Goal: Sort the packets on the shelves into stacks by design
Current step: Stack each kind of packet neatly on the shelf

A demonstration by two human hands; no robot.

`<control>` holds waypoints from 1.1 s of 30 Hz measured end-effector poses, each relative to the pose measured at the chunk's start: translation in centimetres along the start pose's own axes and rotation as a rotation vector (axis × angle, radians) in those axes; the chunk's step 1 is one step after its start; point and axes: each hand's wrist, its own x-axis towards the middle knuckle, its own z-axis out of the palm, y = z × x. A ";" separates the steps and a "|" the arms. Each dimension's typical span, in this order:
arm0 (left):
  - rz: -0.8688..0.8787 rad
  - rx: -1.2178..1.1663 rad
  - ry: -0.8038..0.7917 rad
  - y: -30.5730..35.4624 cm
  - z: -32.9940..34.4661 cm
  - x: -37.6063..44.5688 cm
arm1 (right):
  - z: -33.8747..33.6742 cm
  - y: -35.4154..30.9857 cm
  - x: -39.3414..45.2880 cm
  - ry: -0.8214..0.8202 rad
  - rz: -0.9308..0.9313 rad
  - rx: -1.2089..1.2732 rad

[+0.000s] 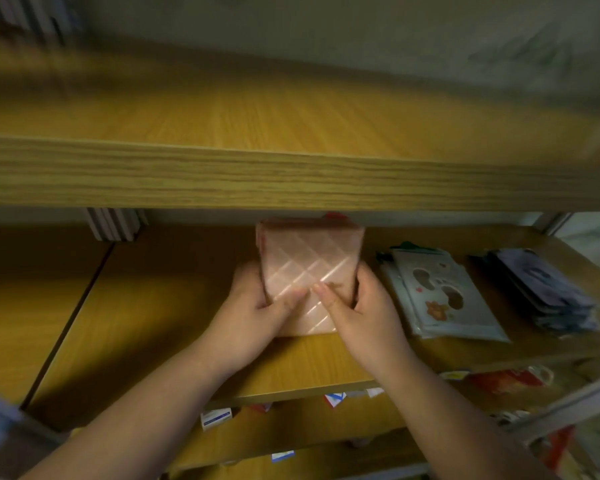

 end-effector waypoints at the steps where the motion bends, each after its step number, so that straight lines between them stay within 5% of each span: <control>1: -0.022 0.018 0.013 0.2 -0.1 0.2 | 0.0 -0.3 0.4 -0.015 0.036 -0.005; 7: -0.332 0.359 0.025 0.8 -0.2 1.4 | 1.0 -1.1 3.0 -0.131 0.284 -0.220; 11: -0.385 0.657 0.019 1.3 -0.4 1.5 | -0.8 -1.4 3.6 -0.139 0.249 -0.395; 16: -0.118 0.800 0.197 5.1 2.0 0.9 | -9.1 -0.4 2.2 0.043 0.132 -0.446; 20: -0.100 0.503 0.061 8.4 8.9 1.4 | -17.1 2.5 2.3 0.124 0.138 -0.595; 22: -0.179 0.312 -0.041 9.2 12.8 2.2 | -19.7 3.9 2.2 -0.012 0.257 -0.644; 27: -0.324 0.282 -0.157 9.4 18.9 4.0 | -21.4 6.1 2.5 -0.247 0.360 -0.557; 33: -0.627 -0.300 0.119 9.7 20.0 6.1 | -20.3 7.0 3.9 -0.324 0.240 -0.437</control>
